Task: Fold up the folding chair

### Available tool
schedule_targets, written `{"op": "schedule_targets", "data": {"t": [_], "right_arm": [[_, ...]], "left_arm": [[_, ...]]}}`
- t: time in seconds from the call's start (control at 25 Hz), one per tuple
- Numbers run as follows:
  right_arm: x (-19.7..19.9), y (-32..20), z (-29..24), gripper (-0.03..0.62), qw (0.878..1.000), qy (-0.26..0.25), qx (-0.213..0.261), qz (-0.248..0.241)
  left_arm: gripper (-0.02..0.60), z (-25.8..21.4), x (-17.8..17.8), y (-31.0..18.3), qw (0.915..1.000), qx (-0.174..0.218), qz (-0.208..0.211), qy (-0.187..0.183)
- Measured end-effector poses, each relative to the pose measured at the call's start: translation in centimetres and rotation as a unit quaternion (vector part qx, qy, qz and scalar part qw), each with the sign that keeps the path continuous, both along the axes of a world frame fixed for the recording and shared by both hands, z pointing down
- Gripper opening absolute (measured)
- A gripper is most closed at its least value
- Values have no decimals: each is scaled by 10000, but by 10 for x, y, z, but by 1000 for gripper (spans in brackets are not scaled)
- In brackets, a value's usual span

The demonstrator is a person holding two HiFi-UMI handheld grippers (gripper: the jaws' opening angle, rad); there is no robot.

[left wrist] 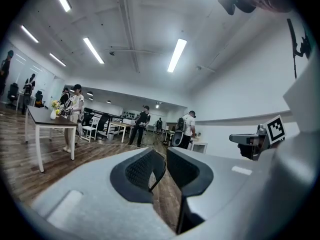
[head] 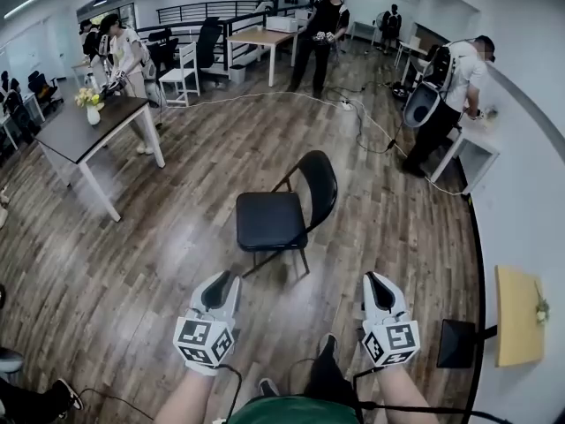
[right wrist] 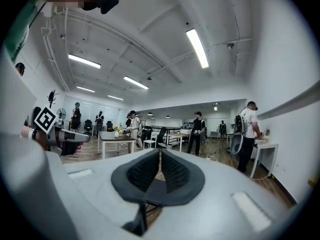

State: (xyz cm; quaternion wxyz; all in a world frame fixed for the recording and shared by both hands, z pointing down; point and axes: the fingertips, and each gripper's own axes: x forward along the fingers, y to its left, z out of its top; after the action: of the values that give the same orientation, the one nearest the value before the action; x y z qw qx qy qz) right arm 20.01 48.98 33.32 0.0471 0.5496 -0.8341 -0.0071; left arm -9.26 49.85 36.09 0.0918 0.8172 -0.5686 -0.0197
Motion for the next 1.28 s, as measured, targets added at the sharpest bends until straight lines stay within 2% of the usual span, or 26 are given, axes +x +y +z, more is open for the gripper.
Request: {"op": "schedule_targets", "data": {"t": [0.28, 0.64, 1.0, 1.28], "right_arm": [[-13, -50, 21, 14, 9996, -5, -219, -170], [-13, -197, 63, 14, 9963, -317, -688, -395], [1, -331, 91, 14, 9908, -326, -1106, -706], [11, -401, 82, 14, 9895, -461, -1116, -791]], "left_arm": [[89, 16, -14, -40, 9997, -159, -175, 3], [89, 27, -32, -144, 9965, -370, -700, -256], [89, 42, -23, -256, 9920, -606, -1086, -195], [89, 32, -20, -308, 9896, -500, -1325, -252]]}}
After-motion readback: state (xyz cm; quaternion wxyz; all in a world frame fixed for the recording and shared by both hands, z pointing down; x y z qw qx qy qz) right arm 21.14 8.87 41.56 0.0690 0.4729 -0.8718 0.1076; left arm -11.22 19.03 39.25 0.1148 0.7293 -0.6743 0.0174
